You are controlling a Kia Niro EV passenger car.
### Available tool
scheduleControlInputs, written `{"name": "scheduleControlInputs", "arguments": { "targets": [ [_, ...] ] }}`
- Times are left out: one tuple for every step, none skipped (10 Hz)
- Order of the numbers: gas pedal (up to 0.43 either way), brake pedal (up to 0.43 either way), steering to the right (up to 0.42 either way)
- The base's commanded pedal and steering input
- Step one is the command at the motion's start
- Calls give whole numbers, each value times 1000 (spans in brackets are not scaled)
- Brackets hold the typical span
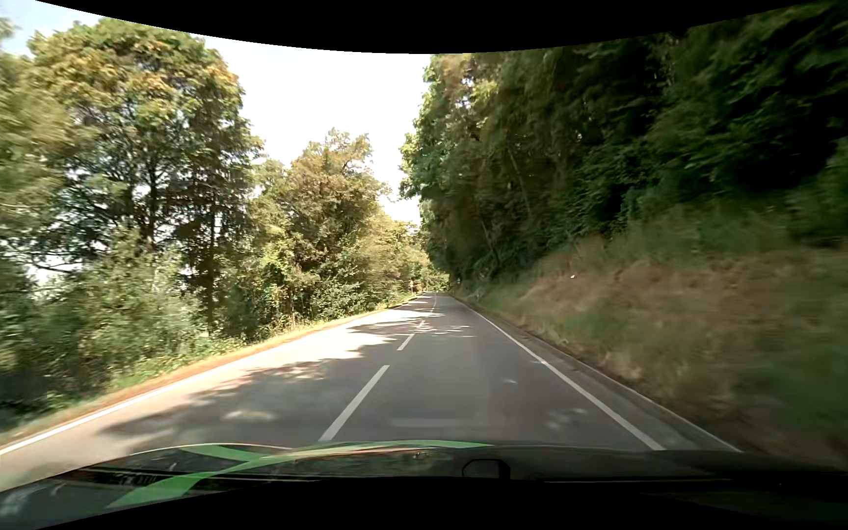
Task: Follow the waypoints while adhering to traffic rules and regulations
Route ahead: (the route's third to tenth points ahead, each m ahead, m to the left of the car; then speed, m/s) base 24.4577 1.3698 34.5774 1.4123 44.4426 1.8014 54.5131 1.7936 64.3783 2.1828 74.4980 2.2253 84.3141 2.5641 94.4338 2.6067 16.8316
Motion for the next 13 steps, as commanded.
{"name": "scheduleControlInputs", "arguments": {
  "targets": [
    [150,0,-3],
    [150,0,-4],
    [150,0,-4],
    [157,0,-3],
    [157,0,-4],
    [157,0,-4],
    [150,0,-3],
    [118,0,-3],
    [110,0,-4],
    [110,0,-5],
    [110,0,-6],
    [110,0,-7],
    [110,0,-7]
  ]
}}
